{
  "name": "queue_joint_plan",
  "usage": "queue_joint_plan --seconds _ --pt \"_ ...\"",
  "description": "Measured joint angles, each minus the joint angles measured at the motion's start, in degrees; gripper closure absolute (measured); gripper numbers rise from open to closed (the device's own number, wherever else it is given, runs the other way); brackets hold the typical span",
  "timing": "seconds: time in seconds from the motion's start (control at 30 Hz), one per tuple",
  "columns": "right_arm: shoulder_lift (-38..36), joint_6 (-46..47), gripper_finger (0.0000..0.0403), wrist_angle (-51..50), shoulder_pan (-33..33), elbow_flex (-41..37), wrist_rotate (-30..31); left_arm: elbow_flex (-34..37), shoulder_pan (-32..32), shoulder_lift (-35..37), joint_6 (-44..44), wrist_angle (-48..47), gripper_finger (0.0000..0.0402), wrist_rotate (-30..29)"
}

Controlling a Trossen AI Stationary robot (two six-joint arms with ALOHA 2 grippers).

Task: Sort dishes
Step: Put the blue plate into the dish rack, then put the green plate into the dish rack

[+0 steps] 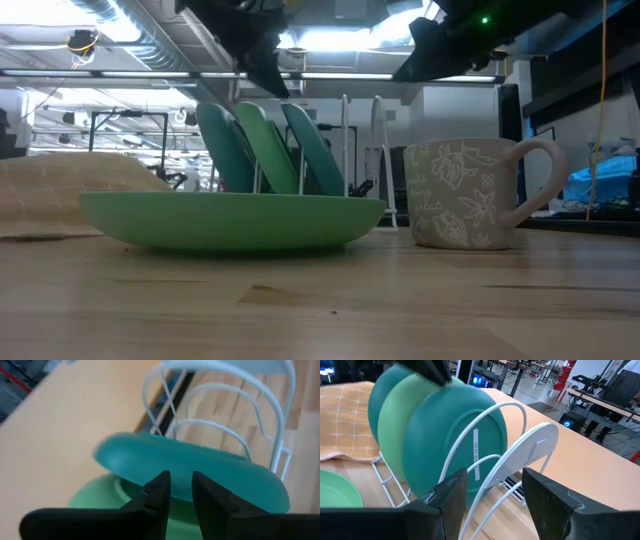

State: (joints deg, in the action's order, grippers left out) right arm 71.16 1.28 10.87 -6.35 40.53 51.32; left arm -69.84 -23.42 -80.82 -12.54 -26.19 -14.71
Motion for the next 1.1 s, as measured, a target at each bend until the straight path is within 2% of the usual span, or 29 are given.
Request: queue_joint_plan --seconds 0.13,0.33,0.5,0.63,0.87,1.1 --pt "0.00 -0.01 0.0207 -0.54 0.00 0.01 0.01 -0.05 0.76 4.06 0.99 0.07 0.0329 -0.14" --pt "0.00 -0.02 0.0207 -0.96 0.00 0.00 -0.01 -0.28 6.20 9.66 10.77 -2.95 0.0329 2.19" --pt "0.00 -0.02 0.0207 -1.48 0.00 0.00 -2.69 -0.12 15.34 10.84 21.94 -11.91 0.0329 9.88" --pt "0.00 -0.02 0.0207 -1.42 0.00 0.00 -6.14 3.05 25.03 10.37 28.75 -12.18 0.0329 11.27" --pt "0.00 -0.02 0.0207 -1.96 -0.04 0.00 -7.68 8.02 39.56 4.73 32.98 -7.17 0.0329 11.21" --pt "0.00 -0.03 0.0207 -1.95 -0.04 0.00 -11.50 8.79 47.09 -5.93 31.61 -2.23 0.0329 8.92"
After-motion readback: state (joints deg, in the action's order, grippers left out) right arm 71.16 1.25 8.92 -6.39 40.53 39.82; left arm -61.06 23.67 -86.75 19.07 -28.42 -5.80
